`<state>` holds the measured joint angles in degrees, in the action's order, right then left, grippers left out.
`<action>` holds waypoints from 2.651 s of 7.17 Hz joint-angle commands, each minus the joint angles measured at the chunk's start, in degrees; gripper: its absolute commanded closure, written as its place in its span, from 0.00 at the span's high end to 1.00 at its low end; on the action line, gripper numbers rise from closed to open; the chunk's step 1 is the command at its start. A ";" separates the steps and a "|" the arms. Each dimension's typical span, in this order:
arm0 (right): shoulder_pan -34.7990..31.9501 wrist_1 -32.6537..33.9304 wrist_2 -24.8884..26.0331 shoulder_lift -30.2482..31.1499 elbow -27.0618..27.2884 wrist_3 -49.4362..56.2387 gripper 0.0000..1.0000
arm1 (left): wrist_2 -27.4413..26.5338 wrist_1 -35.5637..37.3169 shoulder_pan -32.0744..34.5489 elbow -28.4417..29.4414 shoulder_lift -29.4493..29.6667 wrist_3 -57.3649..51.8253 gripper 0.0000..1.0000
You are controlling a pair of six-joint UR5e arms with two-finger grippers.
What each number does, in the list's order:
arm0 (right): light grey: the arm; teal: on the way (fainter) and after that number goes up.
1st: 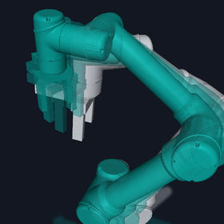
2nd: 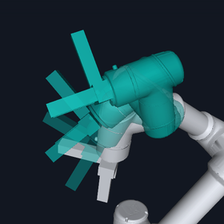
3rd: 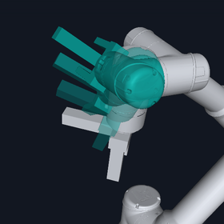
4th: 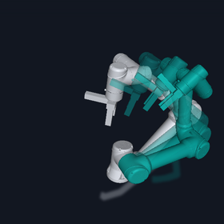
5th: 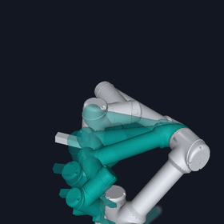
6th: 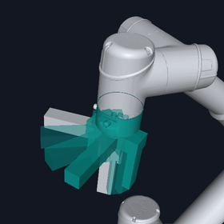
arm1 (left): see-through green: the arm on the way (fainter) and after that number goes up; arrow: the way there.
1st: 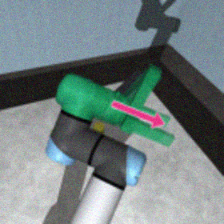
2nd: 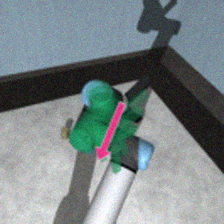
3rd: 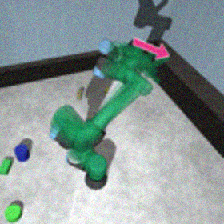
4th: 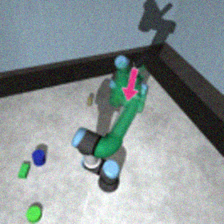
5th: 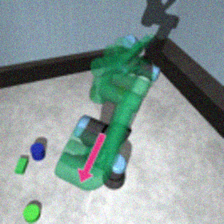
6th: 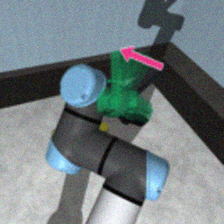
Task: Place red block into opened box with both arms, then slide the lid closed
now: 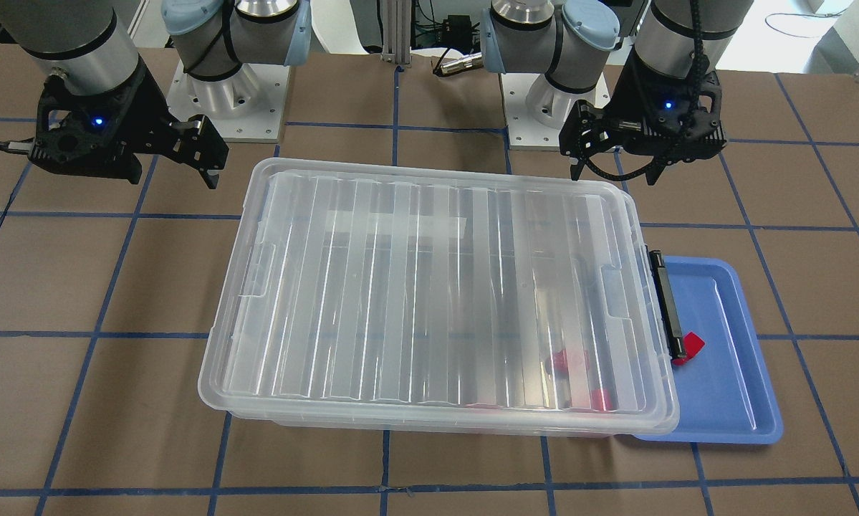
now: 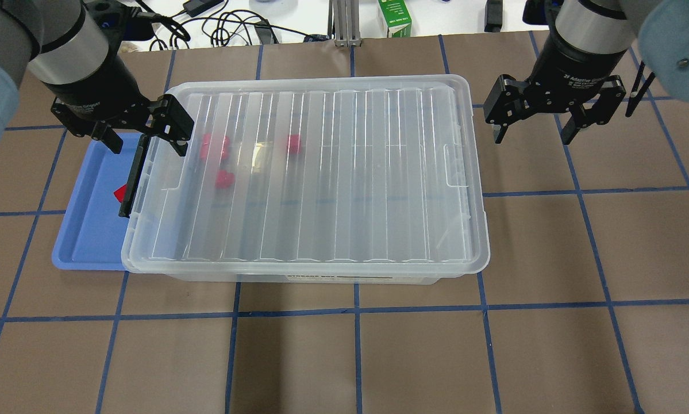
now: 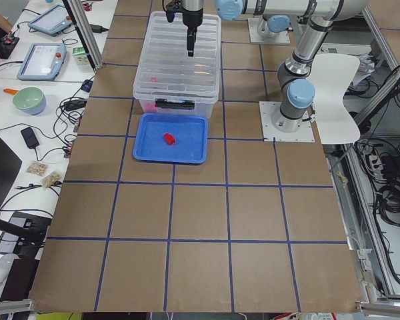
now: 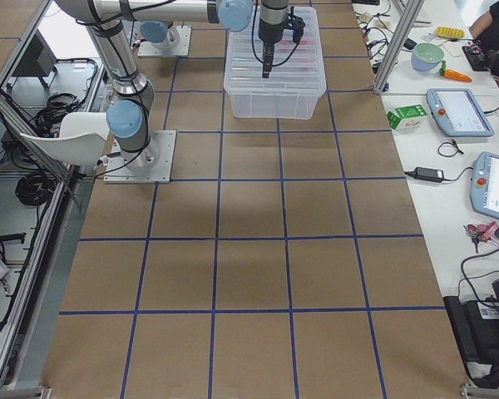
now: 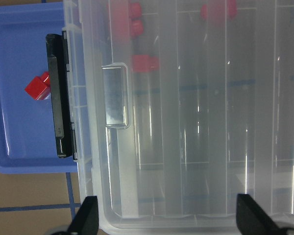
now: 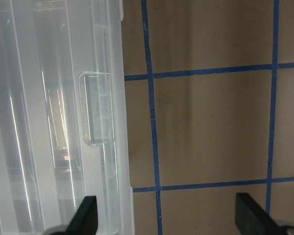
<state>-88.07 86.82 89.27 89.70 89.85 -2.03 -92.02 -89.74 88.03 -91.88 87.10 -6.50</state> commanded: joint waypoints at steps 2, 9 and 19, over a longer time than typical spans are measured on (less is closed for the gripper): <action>0.00 0.19 0.20 -0.67 0.24 -0.17 1.00 | 0.00 0.00 -0.05 0.04 0.00 0.00 1.00; -0.35 5.46 -0.33 -9.54 0.24 -0.17 1.00 | -0.09 0.00 -0.05 -0.05 0.00 0.00 1.00; -0.79 7.48 -1.37 -14.56 0.15 0.71 1.00 | 0.00 0.00 -0.05 -0.05 0.00 0.00 1.00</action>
<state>-88.80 93.88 88.45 75.39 90.00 -1.39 -92.02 -89.74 87.98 -91.93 87.10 -6.51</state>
